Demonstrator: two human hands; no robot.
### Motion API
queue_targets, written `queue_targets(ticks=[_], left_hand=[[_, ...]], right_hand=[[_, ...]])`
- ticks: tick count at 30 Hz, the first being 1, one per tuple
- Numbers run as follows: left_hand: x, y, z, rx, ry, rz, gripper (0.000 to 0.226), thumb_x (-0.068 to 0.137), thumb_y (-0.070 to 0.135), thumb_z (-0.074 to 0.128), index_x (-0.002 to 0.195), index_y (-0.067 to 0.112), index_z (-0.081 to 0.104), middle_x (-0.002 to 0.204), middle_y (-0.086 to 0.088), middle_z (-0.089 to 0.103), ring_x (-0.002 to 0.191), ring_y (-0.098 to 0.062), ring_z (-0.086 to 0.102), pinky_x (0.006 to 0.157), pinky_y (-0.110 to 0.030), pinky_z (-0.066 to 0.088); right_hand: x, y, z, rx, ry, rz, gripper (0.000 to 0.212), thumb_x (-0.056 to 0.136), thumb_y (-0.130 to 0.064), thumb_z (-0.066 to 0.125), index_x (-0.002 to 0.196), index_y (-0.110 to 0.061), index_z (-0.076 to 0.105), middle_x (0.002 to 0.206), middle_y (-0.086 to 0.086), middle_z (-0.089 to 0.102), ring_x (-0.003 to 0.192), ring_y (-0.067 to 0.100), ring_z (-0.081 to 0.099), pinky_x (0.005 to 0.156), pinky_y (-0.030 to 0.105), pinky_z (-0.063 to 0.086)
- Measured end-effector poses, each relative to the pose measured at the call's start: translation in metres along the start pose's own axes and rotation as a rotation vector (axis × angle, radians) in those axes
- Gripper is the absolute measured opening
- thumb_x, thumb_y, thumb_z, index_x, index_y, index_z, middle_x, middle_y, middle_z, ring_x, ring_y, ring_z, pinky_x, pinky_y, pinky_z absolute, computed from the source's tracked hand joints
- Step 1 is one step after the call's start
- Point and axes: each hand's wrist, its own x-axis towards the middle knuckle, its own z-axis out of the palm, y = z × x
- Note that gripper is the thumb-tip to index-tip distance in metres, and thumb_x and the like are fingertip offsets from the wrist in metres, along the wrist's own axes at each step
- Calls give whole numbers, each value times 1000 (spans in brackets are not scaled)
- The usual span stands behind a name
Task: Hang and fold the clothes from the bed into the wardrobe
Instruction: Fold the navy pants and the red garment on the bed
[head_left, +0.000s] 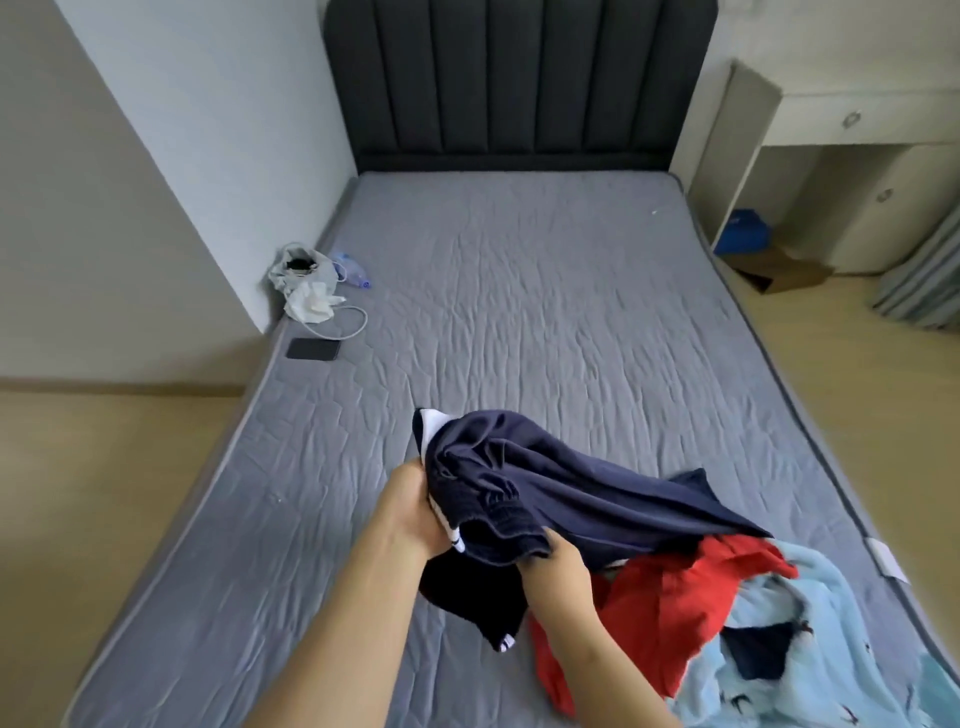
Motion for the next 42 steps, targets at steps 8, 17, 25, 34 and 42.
queue_targets(ticks=[8, 17, 25, 34, 42], left_hand=[[31, -62, -12, 945, 280, 285, 17, 94, 18, 42, 102, 17, 58, 85, -3, 60, 74, -20, 59, 66, -27, 47], [28, -143, 7, 1670, -511, 205, 107, 65, 25, 77, 146, 38, 7, 151, 10, 11, 137, -22, 24, 110, -42, 30], [21, -177, 51, 1358, -441, 232, 58, 67, 26, 61, 122, 22, 46, 118, -1, 58, 110, -22, 56, 94, -46, 47], [25, -162, 16, 1042, 47, 227, 36, 86, -3, 36, 112, 13, 54, 100, -7, 60, 86, -19, 53, 57, -15, 38], [36, -117, -53, 496, 318, 109, 30, 85, -5, 37, 91, 17, 56, 85, -6, 60, 81, -25, 58, 71, -31, 48]], right_hand=[[-5, 15, -49, -78, 167, 82, 14, 82, -10, 52, 70, -16, 52, 84, 12, 64, 82, 29, 54, 68, 30, 36], [-25, 57, -81, -130, 133, 89, 25, 78, -2, 49, 89, -22, 58, 83, -2, 60, 79, 18, 52, 64, 23, 35], [-18, 65, -105, 99, 197, 111, 20, 76, -2, 54, 69, -20, 53, 62, 0, 56, 63, 20, 51, 56, 27, 38], [-15, 72, -76, -81, 11, 61, 22, 77, -9, 62, 93, -25, 61, 87, -6, 63, 86, 16, 59, 67, 22, 40], [-9, 54, -8, -311, -143, 103, 4, 84, -23, 58, 85, -27, 57, 86, -4, 58, 86, 19, 54, 75, 25, 39]])
